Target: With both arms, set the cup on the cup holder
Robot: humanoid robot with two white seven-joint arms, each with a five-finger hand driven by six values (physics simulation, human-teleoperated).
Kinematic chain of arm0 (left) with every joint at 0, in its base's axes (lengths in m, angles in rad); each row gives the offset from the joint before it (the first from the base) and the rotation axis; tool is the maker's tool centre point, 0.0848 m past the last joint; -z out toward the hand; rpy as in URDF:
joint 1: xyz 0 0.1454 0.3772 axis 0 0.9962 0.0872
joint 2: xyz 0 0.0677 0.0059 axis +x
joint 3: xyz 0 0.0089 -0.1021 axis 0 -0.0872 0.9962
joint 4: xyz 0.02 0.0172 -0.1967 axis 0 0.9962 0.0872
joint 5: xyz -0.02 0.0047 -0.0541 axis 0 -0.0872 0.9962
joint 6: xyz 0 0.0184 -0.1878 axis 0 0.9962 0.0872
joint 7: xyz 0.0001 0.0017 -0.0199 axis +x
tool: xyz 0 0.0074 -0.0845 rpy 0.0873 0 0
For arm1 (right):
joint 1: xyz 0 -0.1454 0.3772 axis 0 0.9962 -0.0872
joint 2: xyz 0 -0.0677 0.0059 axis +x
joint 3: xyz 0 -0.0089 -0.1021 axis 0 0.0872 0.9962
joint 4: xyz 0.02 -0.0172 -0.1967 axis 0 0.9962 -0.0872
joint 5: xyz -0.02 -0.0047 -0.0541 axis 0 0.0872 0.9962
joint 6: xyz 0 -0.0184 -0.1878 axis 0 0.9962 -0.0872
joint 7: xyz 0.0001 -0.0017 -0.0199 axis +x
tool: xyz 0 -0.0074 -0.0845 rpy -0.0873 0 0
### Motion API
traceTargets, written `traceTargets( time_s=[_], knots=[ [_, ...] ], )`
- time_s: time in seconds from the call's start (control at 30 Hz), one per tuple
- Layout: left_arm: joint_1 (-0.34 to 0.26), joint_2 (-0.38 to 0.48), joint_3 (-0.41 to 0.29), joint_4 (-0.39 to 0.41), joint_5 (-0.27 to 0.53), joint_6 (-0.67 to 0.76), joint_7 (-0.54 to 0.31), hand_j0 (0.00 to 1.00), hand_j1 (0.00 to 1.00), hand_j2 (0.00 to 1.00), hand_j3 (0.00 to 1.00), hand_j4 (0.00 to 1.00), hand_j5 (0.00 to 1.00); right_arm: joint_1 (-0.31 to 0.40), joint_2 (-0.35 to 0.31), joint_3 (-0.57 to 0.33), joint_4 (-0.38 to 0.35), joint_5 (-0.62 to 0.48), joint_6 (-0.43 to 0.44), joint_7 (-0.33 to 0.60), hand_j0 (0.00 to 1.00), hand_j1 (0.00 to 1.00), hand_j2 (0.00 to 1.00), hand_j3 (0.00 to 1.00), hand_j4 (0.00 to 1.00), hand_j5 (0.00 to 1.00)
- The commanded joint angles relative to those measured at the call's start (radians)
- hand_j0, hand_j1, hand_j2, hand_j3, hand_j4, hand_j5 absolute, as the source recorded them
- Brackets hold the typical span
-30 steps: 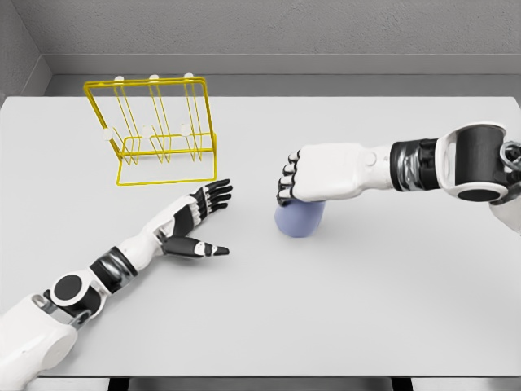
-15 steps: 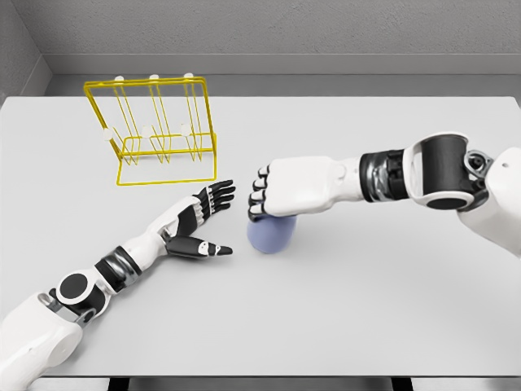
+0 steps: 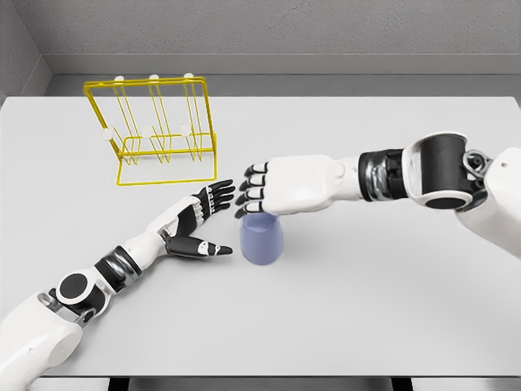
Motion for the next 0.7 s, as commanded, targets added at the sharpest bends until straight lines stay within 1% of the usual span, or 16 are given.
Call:
traceTargets(
  time_s=[0.0,0.03,0.07,0.1,0.13,0.2,0.23,0.27,0.3,0.37,0.4,0.5,0.53,0.57,0.63,0.67],
  knots=[
    [0.002,0.000,0.000,-0.001,0.003,-0.001,0.000,1.00,1.00,1.00,1.00,1.00,1.00,0.000,-0.012,-0.078,0.000,-0.009,0.003,0.000,1.00,1.00,1.00,1.00,1.00,1.00],
    [0.002,0.000,0.000,-0.001,0.003,-0.001,0.000,1.00,1.00,1.00,1.00,1.00,1.00,0.000,-0.014,-0.109,0.000,-0.011,0.003,0.000,1.00,1.00,1.00,1.00,1.00,1.00],
    [0.000,0.000,0.000,-0.001,0.003,-0.001,0.000,1.00,1.00,1.00,1.00,1.00,1.00,0.000,-0.023,-0.115,0.000,-0.050,0.003,0.000,1.00,1.00,1.00,1.00,1.00,1.00],
    [0.002,0.000,0.000,-0.001,0.003,-0.001,0.000,1.00,1.00,1.00,1.00,1.00,1.00,0.005,-0.037,-0.158,0.000,-0.086,0.003,0.000,1.00,1.00,1.00,1.00,1.00,1.00],
    [0.002,0.000,0.000,-0.001,0.003,-0.001,0.000,1.00,1.00,1.00,1.00,1.00,1.00,0.024,-0.054,-0.233,0.000,-0.129,0.003,0.000,1.00,1.00,1.00,1.00,1.00,1.00],
    [0.000,0.000,0.000,-0.001,0.003,-0.001,0.000,1.00,1.00,1.00,1.00,1.00,1.00,0.120,-0.110,-0.432,0.005,-0.265,0.003,0.000,1.00,1.00,1.00,1.00,1.00,1.00],
    [0.000,0.000,0.000,-0.002,0.003,-0.001,0.000,1.00,1.00,1.00,1.00,1.00,1.00,0.169,-0.132,-0.532,0.011,-0.316,0.003,0.000,1.00,1.00,1.00,1.00,1.00,1.00],
    [0.000,0.000,-0.001,-0.002,0.003,-0.001,0.000,1.00,1.00,1.00,1.00,1.00,1.00,0.204,-0.149,-0.599,0.019,-0.362,0.003,0.000,1.00,1.00,1.00,1.00,1.00,1.00],
    [0.000,0.000,-0.001,-0.004,0.003,0.001,0.000,1.00,1.00,1.00,1.00,1.00,1.00,0.285,-0.161,-0.687,0.031,-0.433,0.003,0.000,1.00,1.00,1.00,1.00,1.00,1.00],
    [-0.002,0.000,-0.004,-0.005,0.003,0.001,0.000,1.00,1.00,1.00,1.00,1.00,1.00,0.443,-0.153,-0.825,0.031,-0.512,0.003,0.000,1.00,1.00,1.00,1.00,1.00,1.00],
    [-0.003,0.000,-0.006,-0.005,0.000,0.001,0.000,1.00,1.00,1.00,1.00,1.00,1.00,0.480,-0.150,-0.856,0.031,-0.549,0.003,0.000,1.00,1.00,1.00,1.00,1.00,1.00],
    [-0.008,-0.001,-0.013,-0.008,-0.001,0.002,0.000,1.00,1.00,1.00,1.00,1.00,1.00,0.578,-0.150,-0.862,0.039,-0.684,0.003,0.000,1.00,1.00,1.00,1.00,1.00,1.00],
    [-0.011,-0.009,-0.015,-0.008,-0.001,0.004,0.000,1.00,1.00,1.00,1.00,1.00,1.00,0.603,-0.149,-0.863,0.040,-0.703,0.003,0.000,1.00,1.00,1.00,1.00,1.00,1.00],
    [-0.020,-0.010,-0.032,-0.008,-0.001,0.004,0.001,1.00,1.00,1.00,1.00,1.00,1.00,0.624,-0.146,-0.863,0.061,-0.707,0.003,0.000,1.00,1.00,1.00,1.00,1.00,1.00],
    [-0.023,-0.012,-0.038,-0.008,-0.001,0.004,0.001,1.00,1.00,1.00,1.00,1.00,1.00,0.630,-0.123,-0.862,0.103,-0.701,0.003,0.000,1.00,1.00,1.00,1.00,1.00,1.00],
    [-0.034,-0.012,-0.043,-0.008,-0.001,0.004,0.001,1.00,1.00,1.00,1.00,1.00,1.00,0.635,-0.118,-0.860,0.129,-0.690,0.003,0.000,1.00,1.00,1.00,1.00,1.00,1.00]
  ],
)
